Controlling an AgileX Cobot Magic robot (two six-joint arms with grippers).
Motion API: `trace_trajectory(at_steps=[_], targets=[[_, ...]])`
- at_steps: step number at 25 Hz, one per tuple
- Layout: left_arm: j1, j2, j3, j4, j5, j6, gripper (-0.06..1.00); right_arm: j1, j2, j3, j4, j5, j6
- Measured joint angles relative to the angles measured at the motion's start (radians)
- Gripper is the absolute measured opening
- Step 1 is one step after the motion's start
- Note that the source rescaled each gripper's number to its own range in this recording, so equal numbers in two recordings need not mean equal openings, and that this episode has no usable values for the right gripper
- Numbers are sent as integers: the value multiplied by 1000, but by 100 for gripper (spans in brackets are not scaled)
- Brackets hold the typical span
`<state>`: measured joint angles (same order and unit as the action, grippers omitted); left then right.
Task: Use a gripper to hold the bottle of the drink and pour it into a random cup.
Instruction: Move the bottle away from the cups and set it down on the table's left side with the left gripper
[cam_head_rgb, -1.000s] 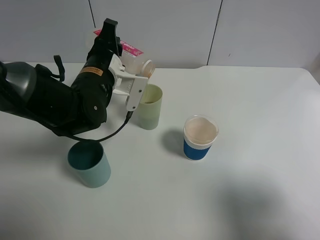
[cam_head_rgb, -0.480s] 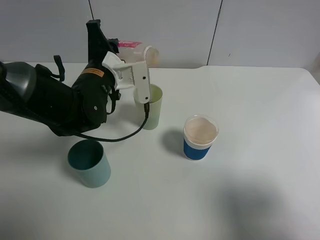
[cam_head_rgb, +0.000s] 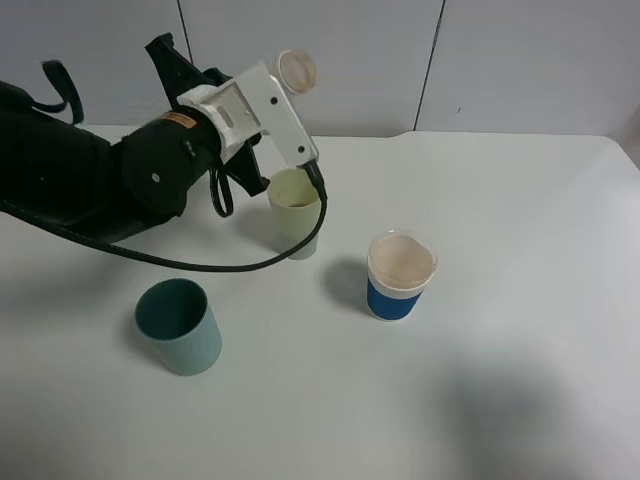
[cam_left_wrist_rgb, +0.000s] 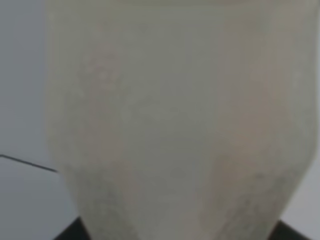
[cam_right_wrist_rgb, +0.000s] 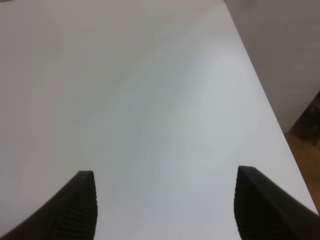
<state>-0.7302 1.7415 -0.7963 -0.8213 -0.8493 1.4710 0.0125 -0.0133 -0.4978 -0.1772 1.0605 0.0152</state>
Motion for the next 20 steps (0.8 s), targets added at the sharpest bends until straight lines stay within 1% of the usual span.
trace_trajectory(at_steps=[1, 3, 4, 7, 9, 11, 16, 20], targets=[[10, -17, 0, 15, 41, -28, 2, 0, 0, 0, 0, 0, 0], [38, -50, 0, 56, 154, -91, 2, 0, 0, 0, 0, 0, 0], [56, -62, 0, 87, 205, -134, 2, 0, 0, 0, 0, 0, 0], [109, -98, 0, 218, 358, -295, 2, 0, 0, 0, 0, 0, 0], [141, -124, 0, 335, 412, -448, 2, 0, 0, 0, 0, 0, 0], [176, -147, 0, 450, 439, -612, 2, 0, 0, 0, 0, 0, 0], [256, -192, 0, 757, 450, -1074, 2, 0, 0, 0, 0, 0, 0], [325, -199, -1, 963, 457, -1413, 2, 0, 0, 0, 0, 0, 0]])
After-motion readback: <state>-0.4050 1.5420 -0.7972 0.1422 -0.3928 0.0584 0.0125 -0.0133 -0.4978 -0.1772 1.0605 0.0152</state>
